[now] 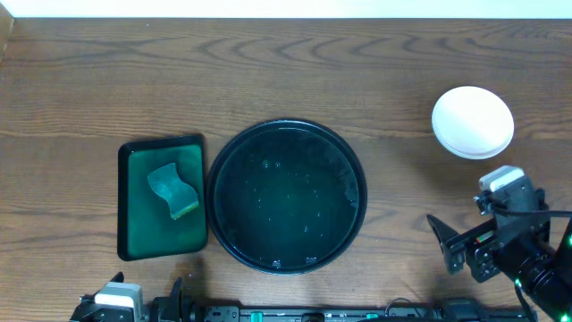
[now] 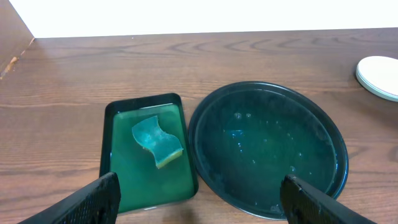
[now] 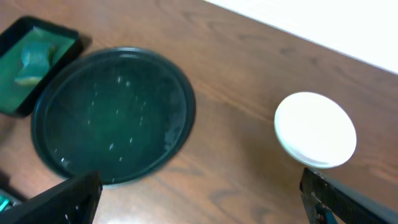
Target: Clean dirty plates on tray and stack at the side
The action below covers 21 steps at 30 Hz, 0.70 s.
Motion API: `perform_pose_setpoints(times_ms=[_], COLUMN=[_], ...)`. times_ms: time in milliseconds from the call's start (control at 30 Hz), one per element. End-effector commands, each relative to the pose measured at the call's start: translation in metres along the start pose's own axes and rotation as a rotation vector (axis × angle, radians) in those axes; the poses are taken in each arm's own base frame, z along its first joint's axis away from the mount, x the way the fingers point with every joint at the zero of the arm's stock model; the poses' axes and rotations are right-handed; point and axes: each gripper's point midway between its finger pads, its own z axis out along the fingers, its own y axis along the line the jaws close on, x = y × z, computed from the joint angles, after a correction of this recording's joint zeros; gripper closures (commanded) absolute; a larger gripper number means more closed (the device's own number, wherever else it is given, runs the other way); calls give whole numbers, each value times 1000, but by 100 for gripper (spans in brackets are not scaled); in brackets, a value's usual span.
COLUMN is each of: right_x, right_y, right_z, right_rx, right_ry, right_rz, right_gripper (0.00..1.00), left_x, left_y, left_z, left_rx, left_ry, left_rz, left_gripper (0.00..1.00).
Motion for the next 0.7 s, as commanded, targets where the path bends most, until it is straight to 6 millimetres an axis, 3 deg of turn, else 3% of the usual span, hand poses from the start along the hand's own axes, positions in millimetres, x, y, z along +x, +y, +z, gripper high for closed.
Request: perform_pose_setpoints(times_ms=[0, 133, 300, 667], right_x=[-6, -14, -3, 9], right_y=[0, 1, 9, 5], right_z=[1, 0, 6, 41], right_rx=[1, 16, 31, 61], right_ry=[-35, -157, -338, -728], right_rz=[-24, -59, -117, -83], right_gripper=[1, 1, 1, 1], left_x=[1, 1, 1, 1], left_y=[-1, -1, -1, -1], left_z=[0, 1, 1, 0], left_rx=[8, 8, 8, 8], left_ry=[5, 5, 5, 5], left_rz=[-1, -1, -1, -1], left_gripper=[18, 17, 17, 17])
